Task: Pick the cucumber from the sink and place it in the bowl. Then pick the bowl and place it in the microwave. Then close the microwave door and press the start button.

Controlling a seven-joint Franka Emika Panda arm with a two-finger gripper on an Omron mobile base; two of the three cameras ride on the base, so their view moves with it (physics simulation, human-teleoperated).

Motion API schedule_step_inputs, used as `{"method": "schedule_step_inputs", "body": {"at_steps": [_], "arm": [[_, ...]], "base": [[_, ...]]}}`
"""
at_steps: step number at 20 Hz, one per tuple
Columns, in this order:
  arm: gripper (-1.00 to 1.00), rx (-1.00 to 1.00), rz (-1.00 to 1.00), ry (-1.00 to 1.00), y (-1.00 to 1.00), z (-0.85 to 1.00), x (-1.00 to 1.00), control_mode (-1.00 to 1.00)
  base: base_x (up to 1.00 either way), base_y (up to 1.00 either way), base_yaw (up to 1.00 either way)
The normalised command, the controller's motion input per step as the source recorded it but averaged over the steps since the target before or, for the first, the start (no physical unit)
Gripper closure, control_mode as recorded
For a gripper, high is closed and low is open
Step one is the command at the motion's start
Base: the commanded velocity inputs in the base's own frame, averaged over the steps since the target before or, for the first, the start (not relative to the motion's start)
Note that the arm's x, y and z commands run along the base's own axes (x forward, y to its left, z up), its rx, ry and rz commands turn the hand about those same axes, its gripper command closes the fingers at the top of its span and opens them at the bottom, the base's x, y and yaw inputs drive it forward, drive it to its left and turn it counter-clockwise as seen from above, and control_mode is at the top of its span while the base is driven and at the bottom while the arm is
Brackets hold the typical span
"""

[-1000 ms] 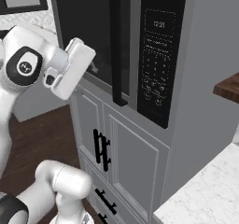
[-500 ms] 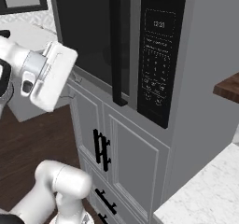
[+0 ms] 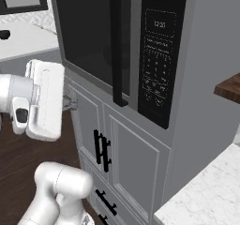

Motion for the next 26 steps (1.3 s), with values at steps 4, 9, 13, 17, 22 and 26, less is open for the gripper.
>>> {"method": "schedule_step_inputs", "body": {"at_steps": [4,9,13,17,22,26], "arm": [[1.0,-0.11,0.28,0.03,-0.54,-0.04,-0.48,-1.0],[1.0,-0.24,0.18,0.08,-0.34,-0.13,-0.05,-1.0],[1.0,-0.21,0.17,0.02,-0.15,-0.39,-0.06,-1.0],[1.0,-0.1,0.21,0.02,-0.18,-0.38,-0.07,-1.0],[1.0,-0.02,0.16,0.03,-0.01,-0.17,0.04,-1.0],[1.0,0.0,0.09,0.0,-0.11,0.0,0.14,-1.0]], "base": [[0.0,0.0,0.0],[0.0,0.0,0.0],[0.0,0.0,0.0],[0.0,0.0,0.0],[0.0,0.0,0.0],[0.0,0.0,0.0]]}}
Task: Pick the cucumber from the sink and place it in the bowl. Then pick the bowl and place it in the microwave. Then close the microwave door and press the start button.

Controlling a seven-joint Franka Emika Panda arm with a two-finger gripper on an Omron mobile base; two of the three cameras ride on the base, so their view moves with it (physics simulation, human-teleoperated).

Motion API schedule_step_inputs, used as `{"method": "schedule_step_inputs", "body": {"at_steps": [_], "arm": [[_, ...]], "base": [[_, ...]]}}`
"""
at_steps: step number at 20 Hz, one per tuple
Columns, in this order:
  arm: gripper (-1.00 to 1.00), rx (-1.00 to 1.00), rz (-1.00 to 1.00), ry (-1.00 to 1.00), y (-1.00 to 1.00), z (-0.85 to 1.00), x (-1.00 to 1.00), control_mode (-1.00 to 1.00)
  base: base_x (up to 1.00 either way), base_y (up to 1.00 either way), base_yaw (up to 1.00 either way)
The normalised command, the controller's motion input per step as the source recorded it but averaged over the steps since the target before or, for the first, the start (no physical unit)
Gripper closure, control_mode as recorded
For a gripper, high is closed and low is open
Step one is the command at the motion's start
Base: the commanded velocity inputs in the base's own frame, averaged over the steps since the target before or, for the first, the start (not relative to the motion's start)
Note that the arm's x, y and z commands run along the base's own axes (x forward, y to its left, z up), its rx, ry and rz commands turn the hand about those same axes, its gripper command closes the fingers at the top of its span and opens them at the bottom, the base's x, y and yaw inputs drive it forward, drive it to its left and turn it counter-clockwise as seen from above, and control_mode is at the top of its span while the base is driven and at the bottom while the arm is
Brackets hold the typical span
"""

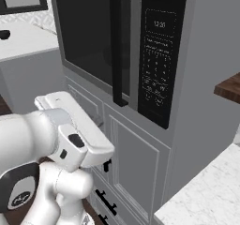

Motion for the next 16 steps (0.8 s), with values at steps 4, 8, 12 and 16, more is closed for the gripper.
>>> {"method": "schedule_step_inputs", "body": {"at_steps": [4,8,12,16], "arm": [[1.0,0.0,0.01,-0.1,-0.16,0.0,0.27,-1.0],[1.0,0.0,-0.03,-0.22,-0.28,0.0,0.17,-1.0],[1.0,0.06,-0.01,-0.34,-0.41,-0.18,0.01,-1.0],[1.0,0.07,0.0,-0.21,-0.24,-0.12,0.0,-1.0]], "base": [[0.0,0.0,0.0],[0.0,0.0,0.0],[0.0,0.0,0.0],[0.0,0.0,0.0]]}}
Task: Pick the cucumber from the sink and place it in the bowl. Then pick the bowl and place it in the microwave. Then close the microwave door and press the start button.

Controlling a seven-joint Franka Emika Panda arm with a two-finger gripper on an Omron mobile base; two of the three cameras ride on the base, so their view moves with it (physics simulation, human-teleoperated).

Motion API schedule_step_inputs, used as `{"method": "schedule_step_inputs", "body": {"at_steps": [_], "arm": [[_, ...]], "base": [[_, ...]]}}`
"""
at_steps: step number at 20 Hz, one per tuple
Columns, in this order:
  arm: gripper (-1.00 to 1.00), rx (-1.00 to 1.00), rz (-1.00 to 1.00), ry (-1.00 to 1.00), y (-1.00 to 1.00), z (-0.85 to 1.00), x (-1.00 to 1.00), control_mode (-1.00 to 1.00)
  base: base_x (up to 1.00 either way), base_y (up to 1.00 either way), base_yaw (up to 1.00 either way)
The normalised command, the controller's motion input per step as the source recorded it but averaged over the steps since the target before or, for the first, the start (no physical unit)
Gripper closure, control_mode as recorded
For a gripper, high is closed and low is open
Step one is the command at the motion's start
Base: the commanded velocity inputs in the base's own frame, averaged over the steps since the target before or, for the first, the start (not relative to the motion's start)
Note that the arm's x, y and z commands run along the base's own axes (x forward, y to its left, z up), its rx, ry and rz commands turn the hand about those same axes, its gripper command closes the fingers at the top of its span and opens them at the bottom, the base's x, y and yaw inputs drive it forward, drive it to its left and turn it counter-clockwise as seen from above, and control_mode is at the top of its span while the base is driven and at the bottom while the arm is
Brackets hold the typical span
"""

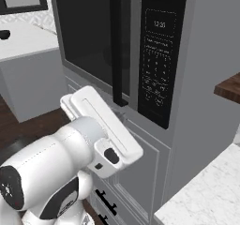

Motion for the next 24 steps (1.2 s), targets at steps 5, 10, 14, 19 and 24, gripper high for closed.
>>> {"method": "schedule_step_inputs", "body": {"at_steps": [5,10,14,19,24], "arm": [[1.0,0.01,0.0,0.02,-0.09,-0.06,0.01,-1.0],[1.0,0.0,0.0,0.13,0.0,-0.08,0.05,-1.0],[1.0,0.0,0.0,0.03,0.05,0.0,0.21,-1.0],[1.0,0.0,0.0,0.01,-0.02,0.0,0.29,-1.0],[1.0,0.0,0.0,0.0,-0.15,0.0,0.17,-1.0]], "base": [[0.0,0.0,0.0],[0.0,0.0,0.0],[0.0,0.0,0.0],[0.0,0.0,0.0],[0.0,0.0,0.0]]}}
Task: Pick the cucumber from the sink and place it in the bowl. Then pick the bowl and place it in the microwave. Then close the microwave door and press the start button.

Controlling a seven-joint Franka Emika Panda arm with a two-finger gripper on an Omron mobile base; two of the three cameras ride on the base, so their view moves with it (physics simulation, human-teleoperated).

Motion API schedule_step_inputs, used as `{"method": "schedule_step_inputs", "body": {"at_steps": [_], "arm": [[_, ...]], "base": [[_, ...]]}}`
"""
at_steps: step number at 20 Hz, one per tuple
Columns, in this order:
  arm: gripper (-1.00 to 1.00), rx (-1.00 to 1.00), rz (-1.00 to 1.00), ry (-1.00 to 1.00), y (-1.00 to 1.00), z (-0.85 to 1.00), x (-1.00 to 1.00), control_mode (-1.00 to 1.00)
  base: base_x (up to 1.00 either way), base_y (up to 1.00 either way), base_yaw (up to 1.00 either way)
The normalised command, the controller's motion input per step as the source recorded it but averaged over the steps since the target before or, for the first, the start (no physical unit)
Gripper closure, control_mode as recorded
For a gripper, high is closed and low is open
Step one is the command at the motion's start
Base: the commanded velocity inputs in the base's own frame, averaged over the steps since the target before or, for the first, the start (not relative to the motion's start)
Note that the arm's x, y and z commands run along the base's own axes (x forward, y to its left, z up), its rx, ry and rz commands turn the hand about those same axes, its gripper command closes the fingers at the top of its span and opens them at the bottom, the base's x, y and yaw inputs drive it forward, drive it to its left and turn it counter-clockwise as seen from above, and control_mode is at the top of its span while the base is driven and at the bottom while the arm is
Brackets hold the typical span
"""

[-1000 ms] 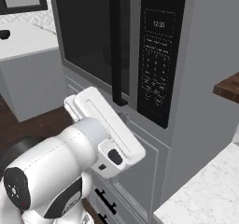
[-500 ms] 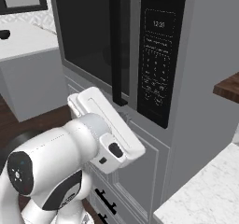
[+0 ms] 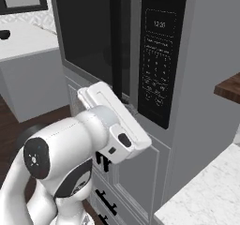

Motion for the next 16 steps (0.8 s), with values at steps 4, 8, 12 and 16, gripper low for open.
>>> {"method": "schedule_step_inputs", "body": {"at_steps": [4,8,12,16], "arm": [[1.0,0.0,0.0,0.0,-0.03,-0.04,0.27,-1.0],[1.0,0.0,0.0,0.0,-0.17,-0.05,0.22,-1.0],[1.0,0.01,0.0,0.0,-0.29,-0.01,0.12,-1.0],[1.0,0.0,0.0,0.0,-0.01,-0.15,0.14,-1.0]], "base": [[0.0,0.0,0.0],[0.0,0.0,0.0],[0.0,0.0,0.0],[0.0,0.0,0.0]]}}
